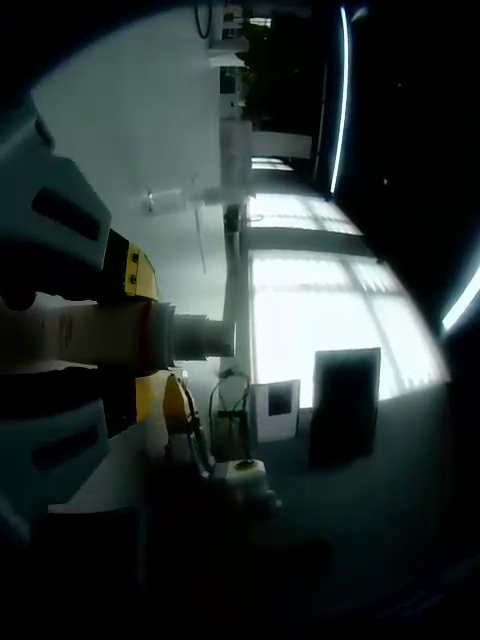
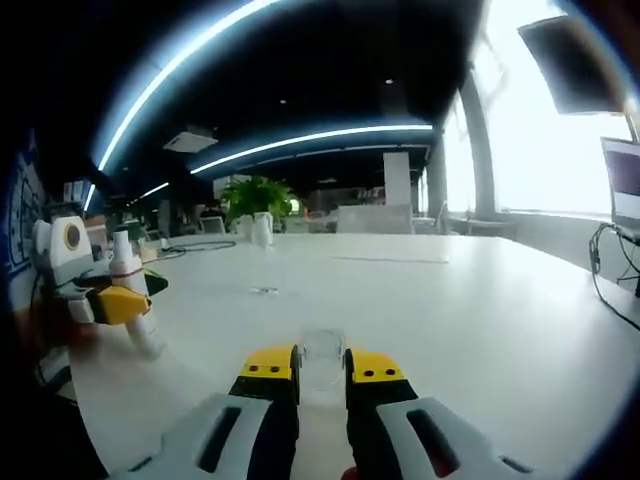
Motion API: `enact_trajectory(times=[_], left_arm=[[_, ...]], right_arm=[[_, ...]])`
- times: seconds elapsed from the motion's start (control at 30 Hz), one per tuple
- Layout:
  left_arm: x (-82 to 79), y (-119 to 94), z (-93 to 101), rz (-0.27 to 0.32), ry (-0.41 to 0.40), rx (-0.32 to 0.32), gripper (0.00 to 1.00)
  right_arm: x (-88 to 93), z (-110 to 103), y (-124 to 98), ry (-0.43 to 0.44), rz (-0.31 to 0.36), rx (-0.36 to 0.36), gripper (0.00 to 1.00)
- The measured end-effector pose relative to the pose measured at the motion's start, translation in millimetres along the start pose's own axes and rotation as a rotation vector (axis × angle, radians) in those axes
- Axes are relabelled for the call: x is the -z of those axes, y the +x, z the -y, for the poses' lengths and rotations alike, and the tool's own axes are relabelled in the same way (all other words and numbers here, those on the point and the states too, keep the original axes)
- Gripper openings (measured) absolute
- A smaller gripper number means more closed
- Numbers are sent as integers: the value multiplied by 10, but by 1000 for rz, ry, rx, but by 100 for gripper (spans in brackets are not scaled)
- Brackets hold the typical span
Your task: Clamp pump bottle remove cover press pump head put on cover
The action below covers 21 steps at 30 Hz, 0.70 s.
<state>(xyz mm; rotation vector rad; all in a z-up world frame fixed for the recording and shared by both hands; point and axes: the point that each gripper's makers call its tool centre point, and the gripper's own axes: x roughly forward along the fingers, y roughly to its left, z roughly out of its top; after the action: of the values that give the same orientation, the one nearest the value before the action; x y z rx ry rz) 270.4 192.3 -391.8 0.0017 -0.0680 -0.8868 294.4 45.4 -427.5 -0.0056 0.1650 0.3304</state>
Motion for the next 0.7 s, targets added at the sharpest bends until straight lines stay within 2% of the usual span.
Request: enact_trajectory(times=[0.3,0.7], left_arm=[[-14,-1,6,0,0,-4,15],[-11,-2,4,0,-3,-3,15]], right_arm=[[-19,-91,-13,-25,-7,-22,13],[-395,-228,-84,-22,45,-54,13]])
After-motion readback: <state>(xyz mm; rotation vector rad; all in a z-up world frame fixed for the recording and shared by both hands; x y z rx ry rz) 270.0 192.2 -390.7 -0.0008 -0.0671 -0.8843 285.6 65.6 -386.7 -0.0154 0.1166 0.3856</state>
